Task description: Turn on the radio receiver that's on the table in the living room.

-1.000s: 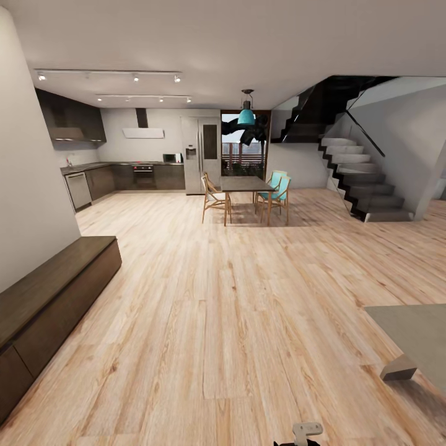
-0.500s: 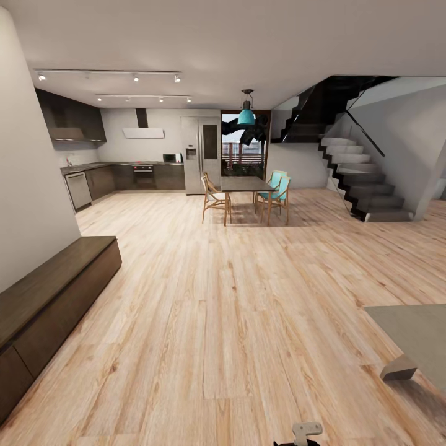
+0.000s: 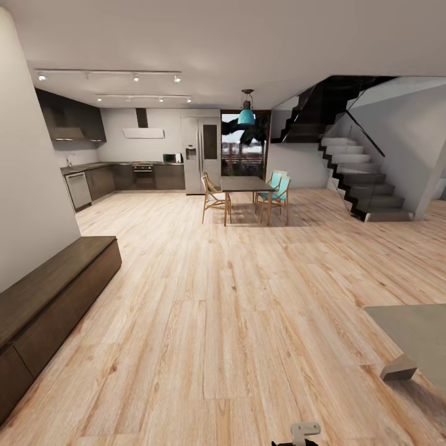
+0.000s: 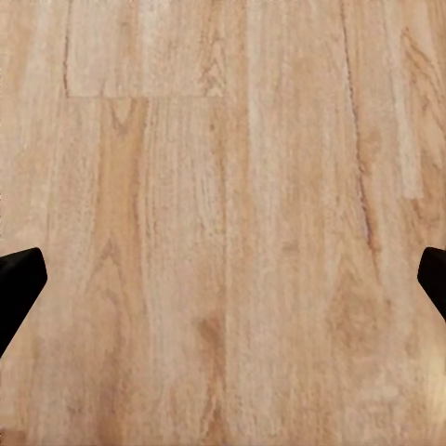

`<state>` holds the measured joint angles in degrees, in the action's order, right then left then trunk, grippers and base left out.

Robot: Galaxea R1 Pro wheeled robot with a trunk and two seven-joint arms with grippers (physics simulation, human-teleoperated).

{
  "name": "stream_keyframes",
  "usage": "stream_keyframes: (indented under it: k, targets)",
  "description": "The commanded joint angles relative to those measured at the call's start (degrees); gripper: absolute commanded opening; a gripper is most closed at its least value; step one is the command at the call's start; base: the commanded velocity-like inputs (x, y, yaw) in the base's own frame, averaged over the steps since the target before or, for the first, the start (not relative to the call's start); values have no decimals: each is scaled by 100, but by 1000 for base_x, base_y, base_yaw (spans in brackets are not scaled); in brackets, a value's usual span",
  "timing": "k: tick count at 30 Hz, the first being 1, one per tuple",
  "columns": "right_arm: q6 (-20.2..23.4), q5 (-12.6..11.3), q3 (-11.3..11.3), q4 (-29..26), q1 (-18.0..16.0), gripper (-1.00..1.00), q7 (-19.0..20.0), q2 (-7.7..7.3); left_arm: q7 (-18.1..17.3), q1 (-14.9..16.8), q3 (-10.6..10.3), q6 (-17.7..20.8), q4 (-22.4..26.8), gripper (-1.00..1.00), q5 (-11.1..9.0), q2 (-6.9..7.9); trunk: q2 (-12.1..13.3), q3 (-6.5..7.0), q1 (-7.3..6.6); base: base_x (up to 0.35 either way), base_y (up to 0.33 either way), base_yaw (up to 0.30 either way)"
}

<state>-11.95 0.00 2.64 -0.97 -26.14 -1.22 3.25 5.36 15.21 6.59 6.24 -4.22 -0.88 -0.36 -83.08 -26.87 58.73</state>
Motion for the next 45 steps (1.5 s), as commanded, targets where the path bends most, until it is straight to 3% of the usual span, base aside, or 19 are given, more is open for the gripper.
stream_keyframes:
  k: [1, 17, 25, 45]
  targets:
    - [0, -2, 0, 0, -1, 100, 2, 4, 0, 0, 0, 0, 0, 100, -2, -3, 0, 0, 0, 0, 0, 0]
    - [-17, -8, -3, -6, -1, 100, 16, 51, 1, 2, 14, -9, 204, 100, 16, -11, 0, 0, 0, 0, 0, 0]
    - [4, 6, -9, 5, 1, 100, -13, 12, 17, -77, -3, -6, 8, 100, 17, 121, 0, 0, 0, 0, 0, 0]
    - [15, 12, -9, 9, 3, 100, -27, 1, 17, -88, -2, -9, 0, 100, 9, 124, 0, 0, 0, 0, 0, 0]
